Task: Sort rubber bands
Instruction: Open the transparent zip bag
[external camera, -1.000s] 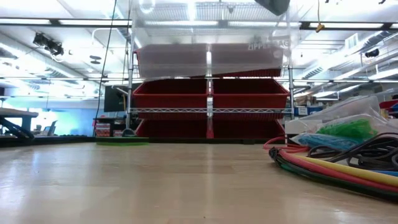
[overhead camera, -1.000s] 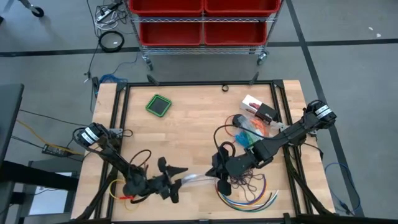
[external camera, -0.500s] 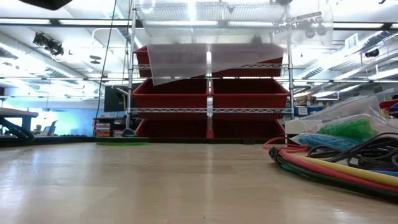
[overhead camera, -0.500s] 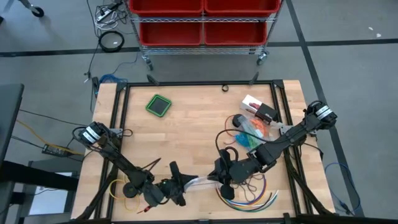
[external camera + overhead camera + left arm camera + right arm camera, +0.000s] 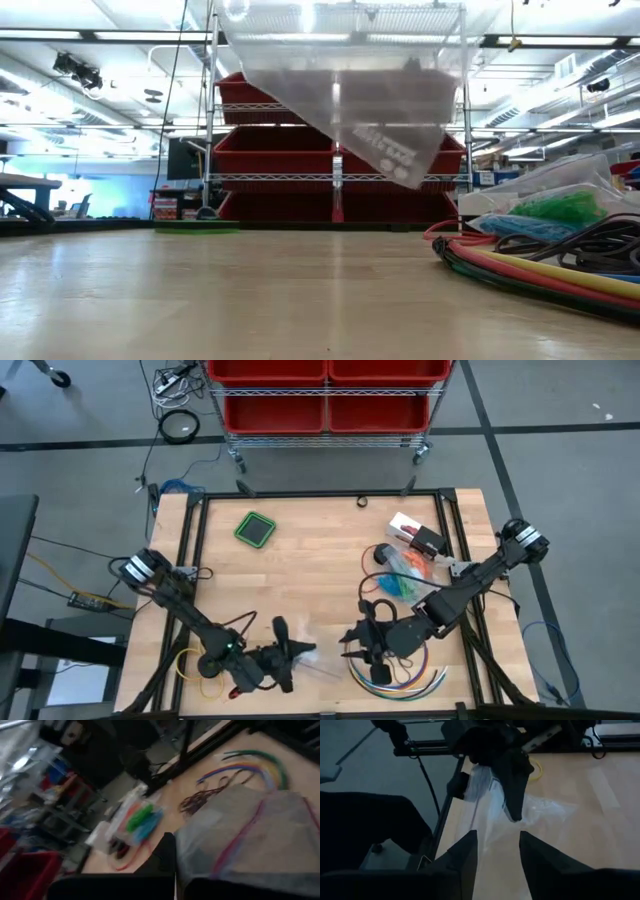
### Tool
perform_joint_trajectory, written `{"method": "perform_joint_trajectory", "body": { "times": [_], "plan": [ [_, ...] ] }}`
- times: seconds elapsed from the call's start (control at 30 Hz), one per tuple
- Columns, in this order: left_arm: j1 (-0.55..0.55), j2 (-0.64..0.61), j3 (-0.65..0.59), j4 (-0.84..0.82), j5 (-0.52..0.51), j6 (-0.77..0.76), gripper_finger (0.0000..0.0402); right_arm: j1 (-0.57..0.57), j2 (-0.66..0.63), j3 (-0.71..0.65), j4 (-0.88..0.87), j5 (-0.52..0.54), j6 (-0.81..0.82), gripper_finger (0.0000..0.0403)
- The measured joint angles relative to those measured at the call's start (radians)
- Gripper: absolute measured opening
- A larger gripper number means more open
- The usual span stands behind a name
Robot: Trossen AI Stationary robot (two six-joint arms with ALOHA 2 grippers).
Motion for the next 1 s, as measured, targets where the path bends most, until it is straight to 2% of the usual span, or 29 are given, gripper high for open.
{"method": "perform_joint_trajectory", "body": {
  "times": [0.2, 0.4, 0.67, 0.87, 1.0],
  "plan": [
    [0.049, -0.020, 0.000, -0.050, 0.132, -0.170, 0.0001, 0.010, 0.030, 0.000, 0.053, 0.003, -0.027, 0.0125],
    [0.102, -0.023, 0.000, -0.140, 0.141, -0.342, 0.0000, 0.020, 0.095, 0.000, 0.135, 0.007, -0.062, 0.0121],
    [0.164, -0.023, 0.022, -0.255, 0.240, -0.573, 0.0000, 0.039, 0.137, 0.000, 0.125, 0.099, -0.104, 0.0121],
    [0.196, -0.025, 0.066, -0.277, 0.335, -0.645, 0.0000, 0.051, 0.153, 0.000, 0.020, 0.259, -0.136, 0.0118],
    [0.214, -0.025, 0.105, -0.350, 0.370, -0.686, 0.0000, 0.056, 0.154, 0.000, -0.018, 0.301, -0.127, 0.0111]
  ]
}}
